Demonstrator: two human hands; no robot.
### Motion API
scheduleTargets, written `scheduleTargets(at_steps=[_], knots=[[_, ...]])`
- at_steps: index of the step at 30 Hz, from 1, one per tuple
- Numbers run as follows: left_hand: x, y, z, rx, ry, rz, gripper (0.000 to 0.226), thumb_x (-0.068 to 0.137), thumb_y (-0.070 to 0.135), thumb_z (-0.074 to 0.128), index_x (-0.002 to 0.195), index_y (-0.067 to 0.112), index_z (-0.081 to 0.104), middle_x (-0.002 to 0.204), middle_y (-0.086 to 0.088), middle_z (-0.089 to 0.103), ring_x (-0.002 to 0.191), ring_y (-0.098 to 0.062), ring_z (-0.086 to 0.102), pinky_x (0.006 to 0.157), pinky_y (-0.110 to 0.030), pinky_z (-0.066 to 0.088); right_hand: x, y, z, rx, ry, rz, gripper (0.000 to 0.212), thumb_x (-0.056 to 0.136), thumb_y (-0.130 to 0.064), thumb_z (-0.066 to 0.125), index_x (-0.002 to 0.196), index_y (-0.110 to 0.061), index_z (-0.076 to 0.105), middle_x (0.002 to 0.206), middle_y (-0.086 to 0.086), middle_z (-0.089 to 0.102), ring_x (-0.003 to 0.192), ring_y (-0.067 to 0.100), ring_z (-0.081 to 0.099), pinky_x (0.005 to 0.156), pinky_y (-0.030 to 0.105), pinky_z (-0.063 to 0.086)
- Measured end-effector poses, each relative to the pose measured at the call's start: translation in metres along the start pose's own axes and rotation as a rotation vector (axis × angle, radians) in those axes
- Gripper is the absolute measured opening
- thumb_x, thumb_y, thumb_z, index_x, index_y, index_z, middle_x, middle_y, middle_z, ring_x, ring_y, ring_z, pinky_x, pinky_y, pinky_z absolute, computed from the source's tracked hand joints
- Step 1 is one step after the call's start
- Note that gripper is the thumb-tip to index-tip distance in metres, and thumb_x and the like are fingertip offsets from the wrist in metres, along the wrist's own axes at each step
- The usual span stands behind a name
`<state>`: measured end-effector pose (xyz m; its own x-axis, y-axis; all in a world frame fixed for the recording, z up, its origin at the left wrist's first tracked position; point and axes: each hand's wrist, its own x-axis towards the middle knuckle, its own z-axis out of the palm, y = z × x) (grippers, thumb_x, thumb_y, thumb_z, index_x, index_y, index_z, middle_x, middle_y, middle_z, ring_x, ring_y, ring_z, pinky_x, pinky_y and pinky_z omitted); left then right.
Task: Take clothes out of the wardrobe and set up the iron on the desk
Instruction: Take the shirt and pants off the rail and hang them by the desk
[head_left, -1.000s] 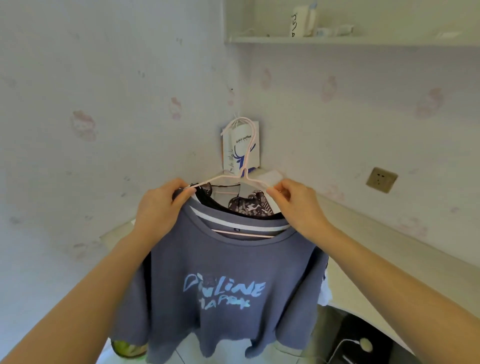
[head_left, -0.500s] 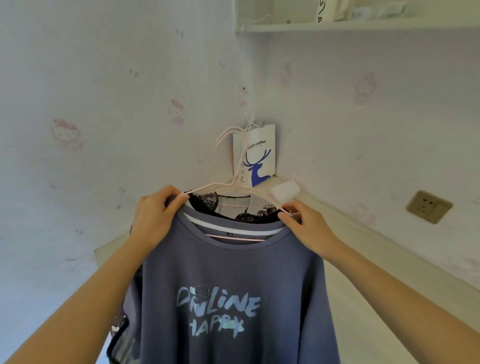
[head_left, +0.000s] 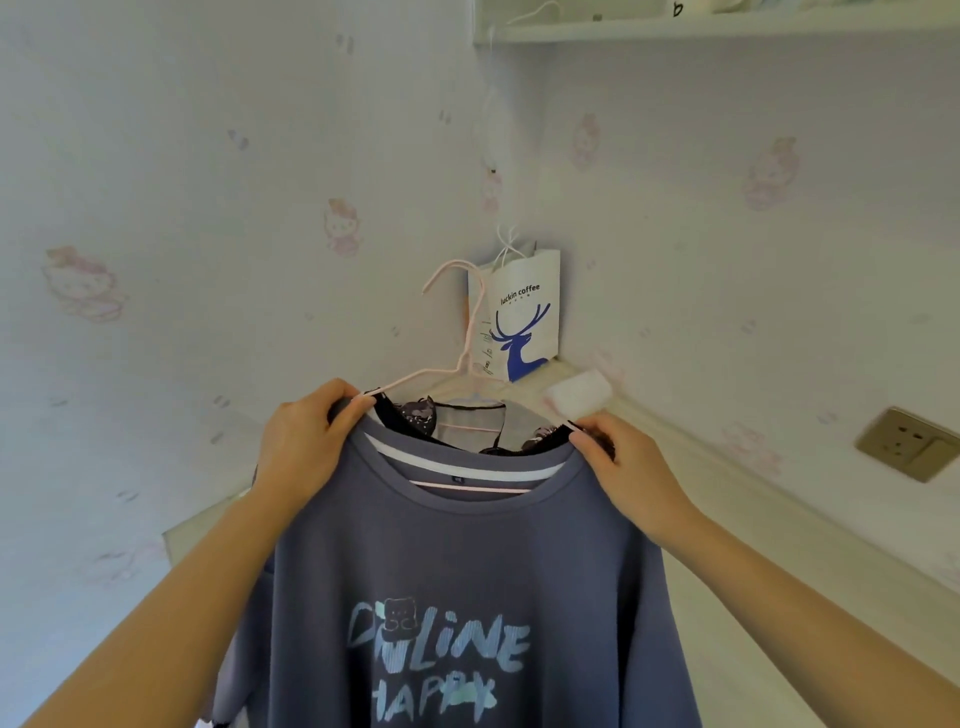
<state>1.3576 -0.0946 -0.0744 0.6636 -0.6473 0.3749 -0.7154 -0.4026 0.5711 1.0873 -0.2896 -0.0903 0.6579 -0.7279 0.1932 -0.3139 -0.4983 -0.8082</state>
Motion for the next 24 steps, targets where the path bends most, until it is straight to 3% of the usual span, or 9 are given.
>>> scheduleTargets(at_steps=[6, 13, 15, 21, 24], knots=[[0.065, -0.002, 0.001, -0.041, 0.018, 0.006, 0.02, 0.095, 0.043, 0.05, 0.084, 0.03, 0.063, 0.076, 0.011, 0.065, 0.073, -0.012, 0.059, 0.066, -0.035, 0.047, 0.064, -0.02, -0.002, -0.033, 0.079, -0.069, 0.011, 0.097, -0.024, 0.051, 0.099, -0.026, 0.062, 0.096, -0.013, 0.064, 0.091, -0.002, 0.057, 0.075, 0.003, 0.04], [0.136, -0.027, 0.034, -0.056, -0.043, -0.015, 0.022, 0.094, 0.046, 0.05, 0.083, 0.032, 0.064, 0.077, 0.012, 0.065, 0.076, -0.013, 0.059, 0.069, -0.037, 0.05, 0.136, -0.006, 0.015, -0.104, 0.104, -0.056, 0.019, 0.098, -0.023, 0.049, 0.108, -0.02, 0.065, 0.104, -0.006, 0.066, 0.099, 0.013, 0.058, 0.09, 0.029, 0.046], [0.152, -0.036, 0.049, -0.05, -0.073, -0.019, 0.023, 0.094, 0.046, 0.05, 0.082, 0.033, 0.064, 0.076, 0.012, 0.065, 0.075, -0.012, 0.059, 0.068, -0.036, 0.049, 0.154, 0.005, 0.022, -0.106, 0.097, -0.021, 0.02, 0.098, -0.022, 0.049, 0.109, -0.018, 0.065, 0.105, -0.005, 0.066, 0.099, 0.014, 0.058, 0.089, 0.028, 0.045], [0.189, -0.069, 0.105, -0.014, -0.196, -0.065, 0.024, 0.092, 0.047, 0.053, 0.08, 0.031, 0.065, 0.076, 0.01, 0.064, 0.076, -0.014, 0.058, 0.065, -0.032, 0.046, 0.198, 0.055, 0.051, -0.129, 0.066, 0.09, 0.017, 0.098, -0.021, 0.05, 0.105, -0.019, 0.065, 0.098, -0.006, 0.064, 0.085, 0.004, 0.055, 0.071, 0.007, 0.038], [0.198, -0.093, 0.133, 0.01, -0.276, -0.121, 0.026, 0.087, 0.052, 0.058, 0.077, 0.029, 0.065, 0.078, 0.009, 0.065, 0.077, -0.014, 0.058, 0.066, -0.032, 0.048, 0.214, 0.086, 0.067, -0.163, 0.044, 0.162, 0.018, 0.097, -0.024, 0.051, 0.104, -0.016, 0.066, 0.097, -0.002, 0.066, 0.086, 0.01, 0.058, 0.073, 0.013, 0.039]])
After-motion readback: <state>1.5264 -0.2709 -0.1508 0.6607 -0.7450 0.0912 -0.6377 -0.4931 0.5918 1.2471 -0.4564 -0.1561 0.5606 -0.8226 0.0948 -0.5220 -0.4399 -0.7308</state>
